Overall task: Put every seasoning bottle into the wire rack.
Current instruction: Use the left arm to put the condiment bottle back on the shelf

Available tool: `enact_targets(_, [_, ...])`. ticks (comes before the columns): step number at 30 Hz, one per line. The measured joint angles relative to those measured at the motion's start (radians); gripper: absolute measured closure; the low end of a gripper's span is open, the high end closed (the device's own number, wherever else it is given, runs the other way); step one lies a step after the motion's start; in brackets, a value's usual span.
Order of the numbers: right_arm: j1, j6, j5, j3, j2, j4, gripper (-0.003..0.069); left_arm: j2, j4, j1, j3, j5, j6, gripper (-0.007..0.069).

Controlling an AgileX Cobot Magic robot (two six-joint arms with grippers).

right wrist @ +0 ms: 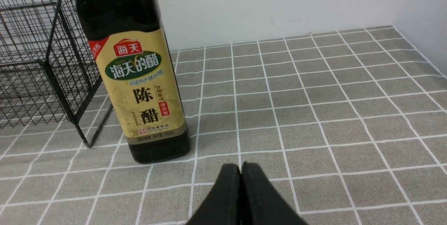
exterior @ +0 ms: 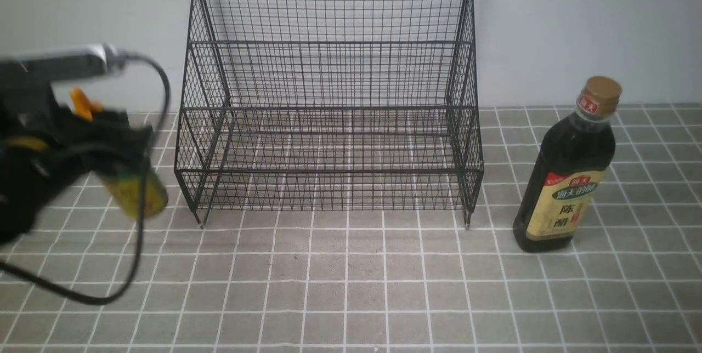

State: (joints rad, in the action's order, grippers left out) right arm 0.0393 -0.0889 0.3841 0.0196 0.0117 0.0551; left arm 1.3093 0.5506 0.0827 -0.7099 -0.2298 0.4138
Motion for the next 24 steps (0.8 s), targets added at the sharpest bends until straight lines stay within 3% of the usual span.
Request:
enact_targets(7, [0.0, 0.0, 0.0, 0.0, 0.0, 0.0, 0.0673, -0.176, -0.033, 0.002, -0.075, 0.168, 0.098, 0.032])
enact_targets(14, [0.0, 0.0, 0.0, 0.0, 0.0, 0.0, 0.0673, -0.195, -0.038, 0.101, -0.085, 0.162, 0.101, 0.032])
enact_targets(19, [0.0, 0.0, 0.0, 0.0, 0.0, 0.0, 0.0673, -0.122, -0.051, 0.234, -0.085, 0.056, 0.129, 0.032])
enact_targets(20, [0.0, 0.0, 0.0, 0.0, 0.0, 0.0, 0.0673, -0.074, -0.052, 0.272, -0.085, -0.033, 0.141, 0.032])
enact_targets(24, [0.0, 0.0, 0.0, 0.0, 0.0, 0.0, 0.0673, 0.006, -0.052, 0.301, -0.085, -0.164, 0.147, 0.032])
